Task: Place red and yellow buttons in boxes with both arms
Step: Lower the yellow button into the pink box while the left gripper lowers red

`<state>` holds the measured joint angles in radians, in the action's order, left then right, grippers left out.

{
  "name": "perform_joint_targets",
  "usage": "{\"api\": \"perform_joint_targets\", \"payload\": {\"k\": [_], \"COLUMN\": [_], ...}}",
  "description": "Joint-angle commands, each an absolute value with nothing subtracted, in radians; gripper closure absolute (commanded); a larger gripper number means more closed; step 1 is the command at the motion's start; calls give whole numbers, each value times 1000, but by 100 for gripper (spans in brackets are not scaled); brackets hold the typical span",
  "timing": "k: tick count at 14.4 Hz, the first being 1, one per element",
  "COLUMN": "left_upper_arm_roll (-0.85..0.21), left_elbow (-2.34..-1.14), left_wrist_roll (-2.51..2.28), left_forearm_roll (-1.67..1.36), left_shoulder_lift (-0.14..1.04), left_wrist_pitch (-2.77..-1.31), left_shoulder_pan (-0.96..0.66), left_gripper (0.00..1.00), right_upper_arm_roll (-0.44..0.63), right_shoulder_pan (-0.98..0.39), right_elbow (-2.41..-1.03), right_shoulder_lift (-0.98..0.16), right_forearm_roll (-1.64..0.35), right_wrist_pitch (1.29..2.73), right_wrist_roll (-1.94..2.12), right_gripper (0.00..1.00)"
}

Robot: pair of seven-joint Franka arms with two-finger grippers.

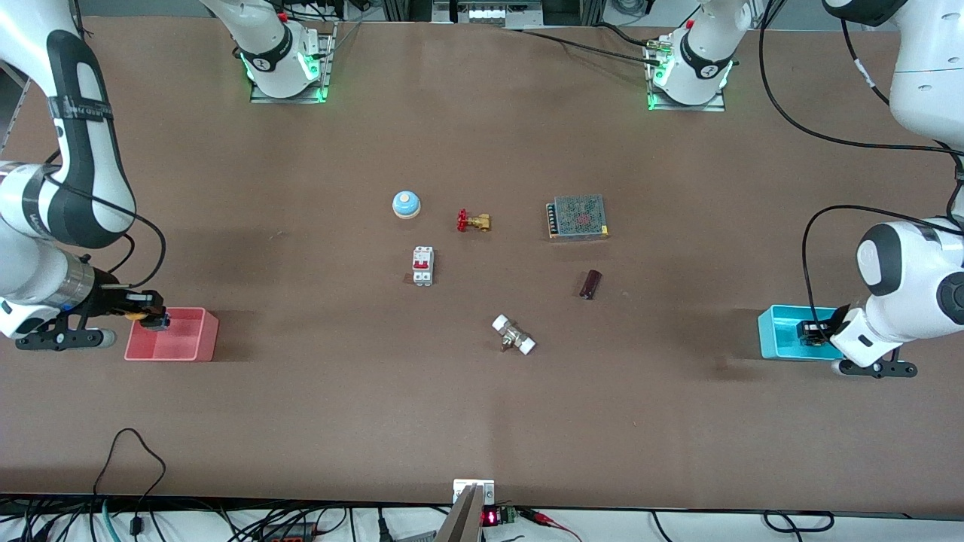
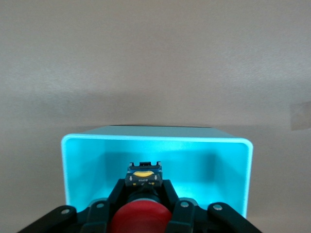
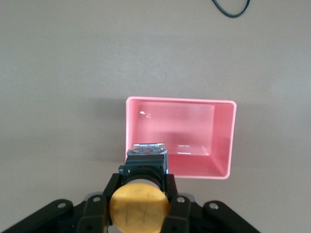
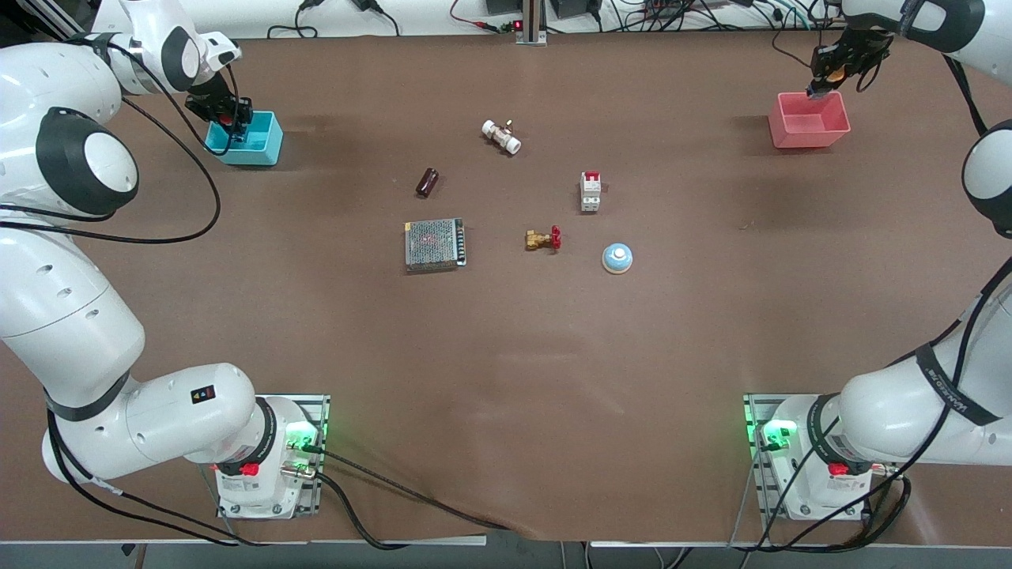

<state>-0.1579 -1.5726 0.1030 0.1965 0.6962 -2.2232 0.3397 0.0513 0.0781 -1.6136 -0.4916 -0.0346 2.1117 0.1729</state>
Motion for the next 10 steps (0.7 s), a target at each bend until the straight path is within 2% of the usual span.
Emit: {"api": "perform_joint_targets", "payload": {"k": [1,4,10], "left_upper_arm_roll": [-169,-169,-169], "left_elbow": [-1574,-1581,-1601], "left_wrist_roll": [121,126,126], "left_forearm_roll": [172,172,172], "left_shoulder_lift": [695,696,716], "left_wrist_pitch": [-2224,-2226,-2269], "left_shoulder_pan": [348,353,362], "left_gripper": [92,92,89], "right_upper_arm_roll": [69,69,69], "right_shoulder_pan": [83,89,97], "right_elbow": [-1586,-1586,-1612], "right_shoulder_lift": [-543,-590,-609], "right_forearm_roll": [-61,-63,-66], "right_wrist_pitch": [2167,2210,2229], "right_wrist_roll": [190,199,204], "right_gripper": [75,75,75]}}
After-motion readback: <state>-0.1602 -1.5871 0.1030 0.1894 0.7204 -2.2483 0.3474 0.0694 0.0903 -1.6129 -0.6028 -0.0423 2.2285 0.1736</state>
